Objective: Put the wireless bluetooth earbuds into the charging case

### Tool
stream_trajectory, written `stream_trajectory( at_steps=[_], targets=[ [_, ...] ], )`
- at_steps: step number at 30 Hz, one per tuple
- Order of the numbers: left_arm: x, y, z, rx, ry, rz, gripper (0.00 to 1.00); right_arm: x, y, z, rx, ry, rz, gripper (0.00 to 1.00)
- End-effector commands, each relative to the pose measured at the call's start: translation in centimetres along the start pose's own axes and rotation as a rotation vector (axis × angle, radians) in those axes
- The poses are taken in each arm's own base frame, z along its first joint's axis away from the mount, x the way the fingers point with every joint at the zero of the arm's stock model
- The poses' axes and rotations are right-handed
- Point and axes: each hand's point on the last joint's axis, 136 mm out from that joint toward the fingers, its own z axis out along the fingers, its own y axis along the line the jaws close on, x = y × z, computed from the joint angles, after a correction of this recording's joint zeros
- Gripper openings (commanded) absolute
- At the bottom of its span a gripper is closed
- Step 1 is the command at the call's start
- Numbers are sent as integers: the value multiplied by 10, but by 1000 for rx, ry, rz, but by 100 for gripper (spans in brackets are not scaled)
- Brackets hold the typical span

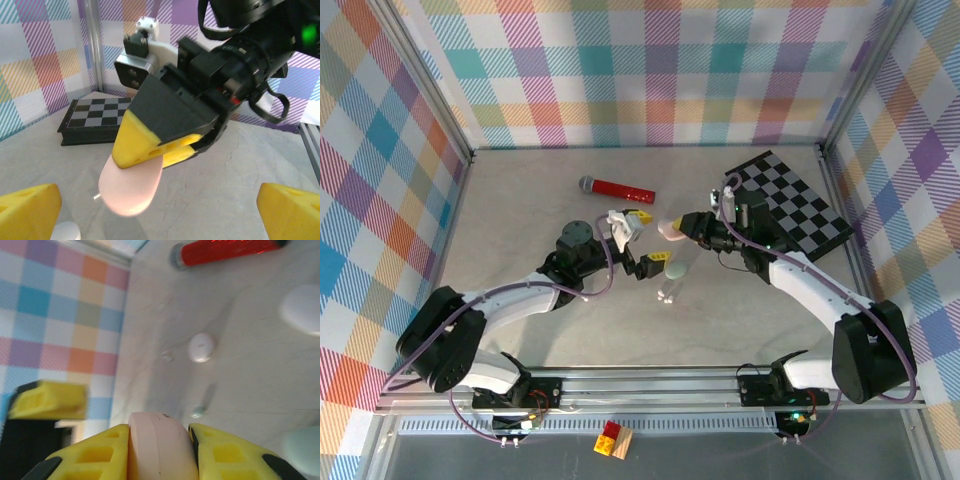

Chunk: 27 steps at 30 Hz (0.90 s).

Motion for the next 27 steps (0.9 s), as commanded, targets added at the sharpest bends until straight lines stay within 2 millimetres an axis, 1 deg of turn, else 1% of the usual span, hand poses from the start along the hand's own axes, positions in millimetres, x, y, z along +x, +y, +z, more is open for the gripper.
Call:
stream_trajectory(
  at_steps=[1, 6, 8, 12, 16, 19, 22, 23, 27],
  targets=[
    [9, -1, -12, -17, 52, -6, 100, 0, -64, 1, 175, -45, 20, 18],
    [23, -4, -25, -37, 114, -21, 100, -3, -124, -2, 246, -95, 132, 18],
    [28, -4, -27, -38, 138, -28, 100, -3, -141, -1, 255, -101, 177, 18],
    [32, -6, -27, -31, 150, -40, 100, -3, -164, 6, 270, -110, 215, 18],
    [35, -5, -24, -27, 162, -41, 100, -4, -181, 11, 283, -112, 256, 19],
    [36, -2, -18, -21, 159, -40, 100, -1, -193, 14, 313, -107, 289, 25],
    [39, 1, -10, -16, 172, -44, 100, 0, -201, 12, 344, -118, 294, 32],
    [41, 2, -7, -15, 181, -50, 100, -1, -201, 10, 354, -126, 290, 37],
    [53, 6, 2, -26, 238, -56, 100, -5, -199, -2, 405, -145, 250, 64]
  ],
)
